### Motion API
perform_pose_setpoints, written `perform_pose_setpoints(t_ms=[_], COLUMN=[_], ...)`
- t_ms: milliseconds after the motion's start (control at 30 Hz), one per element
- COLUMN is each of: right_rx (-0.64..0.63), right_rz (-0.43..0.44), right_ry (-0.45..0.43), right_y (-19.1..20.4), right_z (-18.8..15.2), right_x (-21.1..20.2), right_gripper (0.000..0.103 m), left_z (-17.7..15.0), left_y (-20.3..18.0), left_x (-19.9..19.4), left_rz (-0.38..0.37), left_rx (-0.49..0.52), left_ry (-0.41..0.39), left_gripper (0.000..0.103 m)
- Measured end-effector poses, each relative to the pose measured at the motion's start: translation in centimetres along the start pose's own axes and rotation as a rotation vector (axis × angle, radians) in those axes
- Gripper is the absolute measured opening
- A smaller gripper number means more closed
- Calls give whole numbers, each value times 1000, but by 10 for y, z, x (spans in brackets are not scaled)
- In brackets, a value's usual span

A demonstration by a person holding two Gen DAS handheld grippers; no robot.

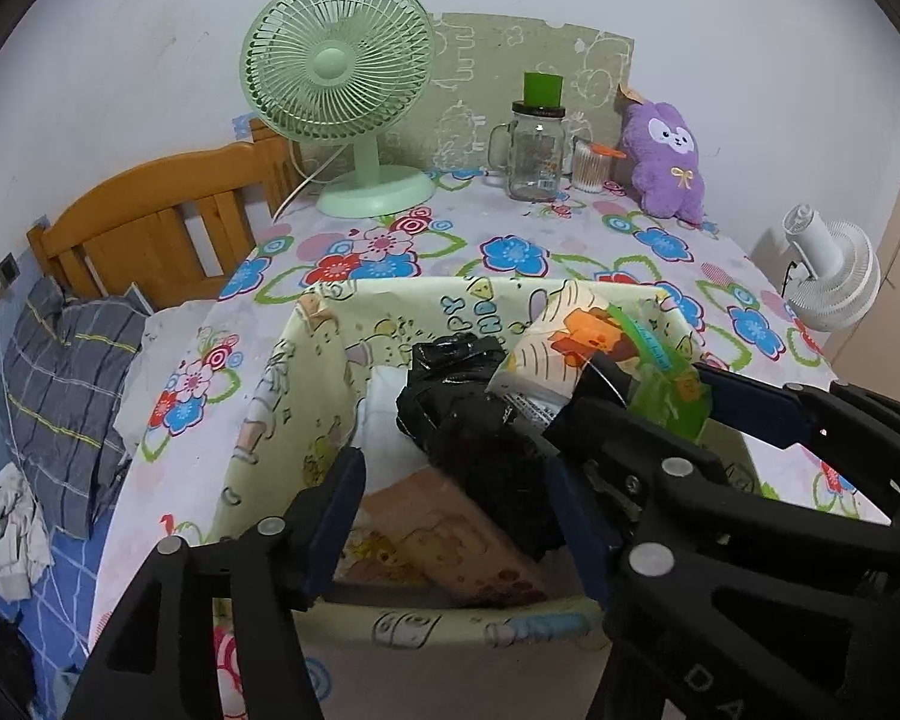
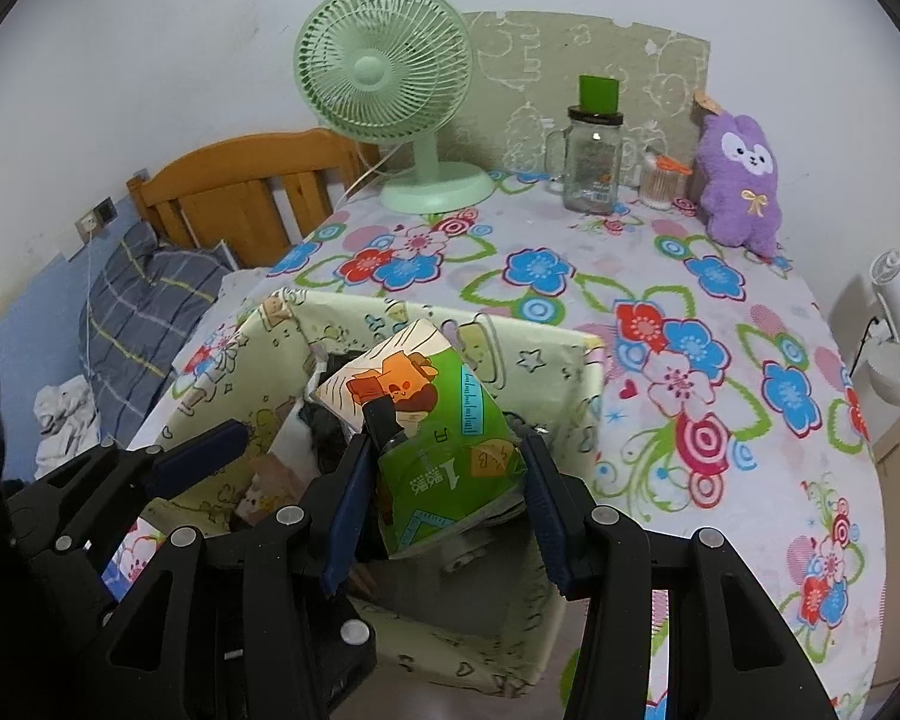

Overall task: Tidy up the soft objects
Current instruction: 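Lower both packs into the fabric box and open both grippers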

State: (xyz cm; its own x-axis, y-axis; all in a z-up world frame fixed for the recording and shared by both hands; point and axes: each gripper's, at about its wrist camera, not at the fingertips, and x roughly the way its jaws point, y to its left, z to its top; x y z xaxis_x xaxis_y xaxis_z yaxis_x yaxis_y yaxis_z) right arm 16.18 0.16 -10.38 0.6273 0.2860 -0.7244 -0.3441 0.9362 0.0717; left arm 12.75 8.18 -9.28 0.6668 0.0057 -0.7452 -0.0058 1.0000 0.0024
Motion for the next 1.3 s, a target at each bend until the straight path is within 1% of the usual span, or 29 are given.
perform_pose_setpoints(t_ms=[100,167,333,367,400,433,500,533,767,900,1133,1200,1300], right_rx=[-6,-8,-5,-4,-1,2,9,10,11,19,39,52,65], right_rz=[11,21,45,54,62,71,77,76,56,40,0,-5,-11], right_ry=[8,10,12,15,17,17,9,4,-21,-35,-60,-65,-77], right_y=[4,6,9,9,9,9,8,9,5,-1,-15,-20,-28], right_z=[-2,-3,-5,-6,-6,-6,-6,-6,-7,-7,-8,-9,-10], right_x=[2,2,2,2,2,1,-1,-3,-15,-22,-37,-42,-48], right_gripper=[53,55,57,59,65,71,78,80,83,86,86,86,87], left_z=[-3,-5,-8,-9,-9,-9,-10,-10,-8,-6,-3,-1,0], left_y=[3,5,7,7,7,7,7,6,-1,-7,-19,-24,-32], left_x=[-1,-2,-6,-7,-8,-10,-13,-15,-22,-28,-39,-42,-47], left_rz=[15,20,33,31,25,20,17,16,9,5,2,1,-2], left_rx=[3,2,8,8,7,3,1,2,6,11,9,11,21], left_ry=[6,6,-2,-5,-8,-13,-25,-28,-46,-64,-98,-106,-120], left_gripper=[71,72,80,83,86,87,90,90,91,94,95,99,100])
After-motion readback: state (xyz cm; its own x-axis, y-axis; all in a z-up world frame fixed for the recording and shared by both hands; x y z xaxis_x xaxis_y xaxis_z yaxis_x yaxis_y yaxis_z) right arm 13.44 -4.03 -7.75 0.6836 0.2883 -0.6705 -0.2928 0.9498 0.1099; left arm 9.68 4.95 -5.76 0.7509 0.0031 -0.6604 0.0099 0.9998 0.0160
